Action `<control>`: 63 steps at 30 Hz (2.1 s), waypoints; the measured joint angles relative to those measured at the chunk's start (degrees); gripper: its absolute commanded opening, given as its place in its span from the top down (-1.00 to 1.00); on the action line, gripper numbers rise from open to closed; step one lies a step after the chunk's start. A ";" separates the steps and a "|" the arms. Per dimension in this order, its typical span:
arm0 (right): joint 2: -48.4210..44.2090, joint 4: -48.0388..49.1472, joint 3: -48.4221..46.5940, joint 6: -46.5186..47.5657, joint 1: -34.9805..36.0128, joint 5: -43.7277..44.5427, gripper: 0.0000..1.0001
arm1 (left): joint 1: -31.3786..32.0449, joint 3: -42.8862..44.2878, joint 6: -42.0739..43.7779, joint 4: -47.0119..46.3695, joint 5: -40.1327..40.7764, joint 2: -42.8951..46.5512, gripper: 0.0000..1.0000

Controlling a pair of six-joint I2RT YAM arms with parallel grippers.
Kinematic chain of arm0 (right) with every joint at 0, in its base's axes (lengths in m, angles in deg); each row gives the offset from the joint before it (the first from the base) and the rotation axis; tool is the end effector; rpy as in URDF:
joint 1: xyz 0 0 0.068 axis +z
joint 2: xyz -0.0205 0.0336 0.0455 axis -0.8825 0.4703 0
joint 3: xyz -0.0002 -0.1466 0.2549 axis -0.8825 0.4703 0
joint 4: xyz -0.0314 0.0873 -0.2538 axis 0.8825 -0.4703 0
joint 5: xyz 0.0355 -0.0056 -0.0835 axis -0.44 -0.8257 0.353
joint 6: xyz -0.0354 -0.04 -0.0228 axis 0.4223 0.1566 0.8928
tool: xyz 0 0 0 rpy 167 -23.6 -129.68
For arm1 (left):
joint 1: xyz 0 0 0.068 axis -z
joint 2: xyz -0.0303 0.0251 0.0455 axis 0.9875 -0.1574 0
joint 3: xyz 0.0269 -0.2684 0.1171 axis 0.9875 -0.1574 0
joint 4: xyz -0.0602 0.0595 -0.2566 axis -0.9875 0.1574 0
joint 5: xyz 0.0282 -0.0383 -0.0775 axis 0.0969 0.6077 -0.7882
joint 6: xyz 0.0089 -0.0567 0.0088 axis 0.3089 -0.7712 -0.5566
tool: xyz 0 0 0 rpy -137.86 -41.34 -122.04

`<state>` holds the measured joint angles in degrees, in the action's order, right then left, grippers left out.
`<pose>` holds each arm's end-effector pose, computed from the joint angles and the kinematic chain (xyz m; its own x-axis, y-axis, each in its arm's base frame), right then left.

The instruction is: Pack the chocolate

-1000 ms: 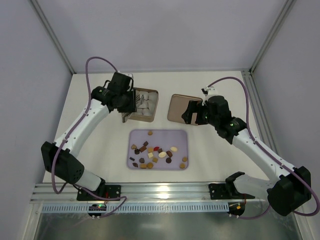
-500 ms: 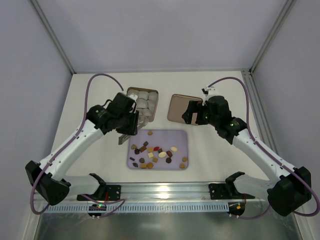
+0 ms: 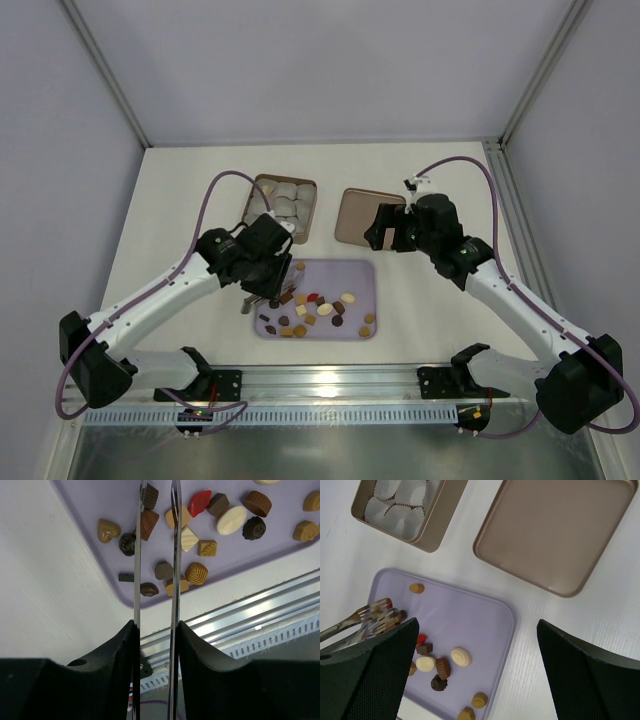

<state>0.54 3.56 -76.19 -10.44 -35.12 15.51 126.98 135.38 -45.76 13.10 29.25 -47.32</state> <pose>0.2250 0.1152 0.3067 -0.6082 0.1047 -0.7869 -0.2712 0.9042 0.3299 0.1635 -0.1653 0.3188 -0.8861 0.2698 -0.3770 0.3351 0.9347 -0.1185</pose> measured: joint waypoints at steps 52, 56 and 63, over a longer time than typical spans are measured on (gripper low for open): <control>-0.52 -0.02 0.28 -0.24 0.00 -0.24 -0.99 | 1.57 -4.07 0.35 -1.70 2.38 -3.34 0.47; -0.92 -0.02 0.31 -0.24 0.00 -0.24 -0.99 | 1.57 -2.67 0.35 -1.03 2.45 -3.34 0.47; -1.14 -0.02 0.28 -0.22 0.00 -0.24 -1.00 | 1.57 2.56 0.37 0.59 2.75 -3.21 0.46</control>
<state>-0.59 3.53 -75.91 -10.66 -35.12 15.27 128.56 137.93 -45.39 13.69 32.01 -50.54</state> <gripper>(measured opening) 0.996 0.279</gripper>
